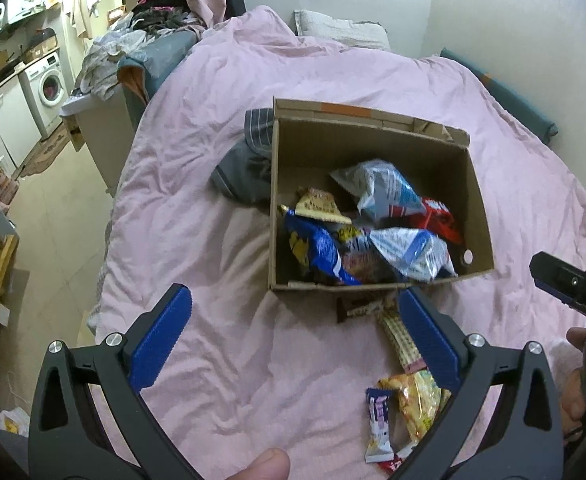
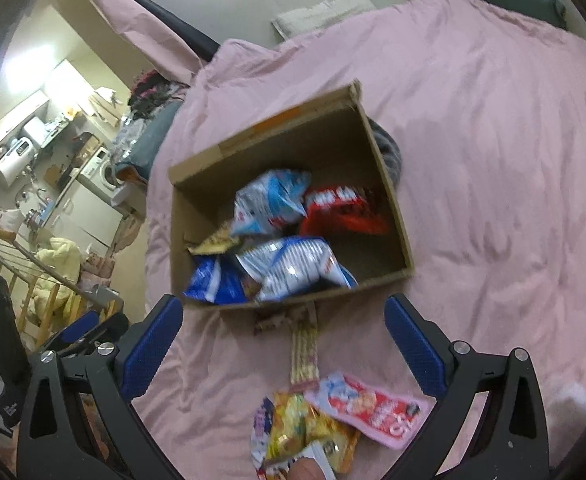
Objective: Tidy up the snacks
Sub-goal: 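Move both tools back toward the remaining snacks beside the box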
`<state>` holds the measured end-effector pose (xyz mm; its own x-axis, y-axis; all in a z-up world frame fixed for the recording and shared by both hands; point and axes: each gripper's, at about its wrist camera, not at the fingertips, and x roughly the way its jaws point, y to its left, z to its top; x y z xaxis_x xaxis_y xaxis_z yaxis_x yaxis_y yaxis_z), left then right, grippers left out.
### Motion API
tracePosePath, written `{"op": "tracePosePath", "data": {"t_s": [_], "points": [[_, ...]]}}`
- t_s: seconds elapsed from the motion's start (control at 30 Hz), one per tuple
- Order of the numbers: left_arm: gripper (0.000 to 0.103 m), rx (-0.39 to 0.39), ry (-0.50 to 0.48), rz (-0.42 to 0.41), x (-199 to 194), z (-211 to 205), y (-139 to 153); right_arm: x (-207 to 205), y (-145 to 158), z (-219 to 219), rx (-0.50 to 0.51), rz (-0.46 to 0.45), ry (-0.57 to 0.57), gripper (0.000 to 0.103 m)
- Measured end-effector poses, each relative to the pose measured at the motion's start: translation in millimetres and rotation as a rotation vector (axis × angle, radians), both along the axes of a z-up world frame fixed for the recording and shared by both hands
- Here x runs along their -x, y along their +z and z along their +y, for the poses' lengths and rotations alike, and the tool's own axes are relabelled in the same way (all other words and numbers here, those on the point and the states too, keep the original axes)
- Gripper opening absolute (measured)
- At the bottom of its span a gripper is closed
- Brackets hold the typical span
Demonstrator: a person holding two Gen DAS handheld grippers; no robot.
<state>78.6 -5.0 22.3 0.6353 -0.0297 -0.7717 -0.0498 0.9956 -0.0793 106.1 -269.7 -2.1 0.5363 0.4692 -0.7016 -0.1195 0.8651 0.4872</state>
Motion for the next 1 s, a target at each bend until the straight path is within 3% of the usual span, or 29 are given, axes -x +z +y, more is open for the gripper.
{"op": "tracePosePath", "data": {"t_s": [0.43,0.57,0.77,0.8,1.0], "points": [[0.102,-0.005,0.097,0.109,-1,16,-43,17,-35,-24,0.051,0.11,-0.033,0.103],[0.102,0.02,0.096,0.145,0,16,-49,17,-54,-32,0.072,0.202,-0.026,0.103],[0.102,0.033,0.062,0.182,2,9,-55,14,-96,-32,0.065,0.422,0.004,0.098],[0.102,0.033,0.056,0.188,1,8,-56,13,-100,-31,0.075,0.435,0.004,0.091],[0.102,0.048,0.037,0.225,3,4,-63,5,-117,2,0.29,0.452,0.123,0.085]]}}
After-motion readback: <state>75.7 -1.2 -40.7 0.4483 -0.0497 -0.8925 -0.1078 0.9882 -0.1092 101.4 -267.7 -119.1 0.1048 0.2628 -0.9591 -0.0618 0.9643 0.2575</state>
